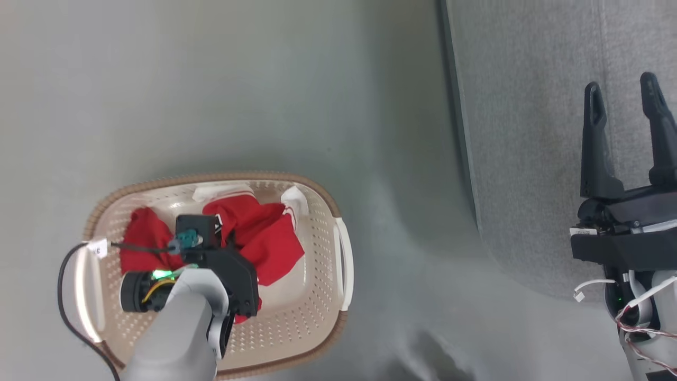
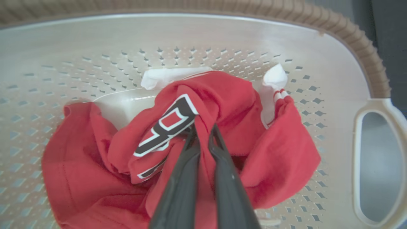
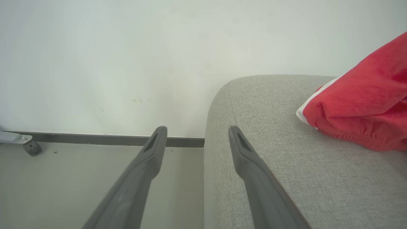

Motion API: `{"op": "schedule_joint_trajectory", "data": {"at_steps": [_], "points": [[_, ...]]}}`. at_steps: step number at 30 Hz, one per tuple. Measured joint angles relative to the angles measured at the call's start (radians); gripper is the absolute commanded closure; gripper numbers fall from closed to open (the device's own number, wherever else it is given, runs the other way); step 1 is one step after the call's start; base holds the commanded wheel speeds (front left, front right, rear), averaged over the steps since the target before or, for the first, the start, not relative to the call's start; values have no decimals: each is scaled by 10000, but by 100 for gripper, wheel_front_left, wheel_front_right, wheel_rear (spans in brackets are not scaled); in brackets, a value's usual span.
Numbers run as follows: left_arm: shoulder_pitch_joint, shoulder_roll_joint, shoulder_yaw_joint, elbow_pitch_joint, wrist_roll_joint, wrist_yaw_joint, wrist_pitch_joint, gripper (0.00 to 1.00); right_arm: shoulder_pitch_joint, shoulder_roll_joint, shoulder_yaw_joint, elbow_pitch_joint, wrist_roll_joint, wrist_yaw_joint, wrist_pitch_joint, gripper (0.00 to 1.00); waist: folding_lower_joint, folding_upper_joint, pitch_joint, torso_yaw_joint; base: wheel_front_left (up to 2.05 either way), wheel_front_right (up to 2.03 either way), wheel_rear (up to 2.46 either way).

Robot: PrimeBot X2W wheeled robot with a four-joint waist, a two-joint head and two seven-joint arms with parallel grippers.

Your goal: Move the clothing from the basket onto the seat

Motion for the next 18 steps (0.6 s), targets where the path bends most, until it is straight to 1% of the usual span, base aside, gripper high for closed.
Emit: {"op": "schedule_joint_trajectory", "data": {"at_steps": [3, 4, 10, 12, 18], "points": [[285, -4, -19, -125, -176, -19, -309, 100, 159, -2, -2, 242, 2, 2, -35, 0, 0, 0, -381, 142, 0, 0, 0], [379, -8, -17, -184, -228, -96, -420, 100, 224, 0, -2, 345, 2, 2, -35, 0, 0, 0, -516, 189, 0, 0, 0], [789, -40, -12, -355, -604, -104, -1041, 100, 660, 17, 10, 832, 15, 2, -50, 0, 0, 0, -1349, 446, 0, 0, 0], [904, -42, 2, -362, -610, -188, -1239, 100, 800, 19, 38, 953, 17, 4, -82, 0, -1, 0, -1635, 524, 0, 0, 0], [1204, -56, 40, -520, -614, -190, -1586, 100, 1110, 0, 73, 1333, 82, 90, -92, 0, -1, -1, -2507, 760, 0, 0, 0]]}}
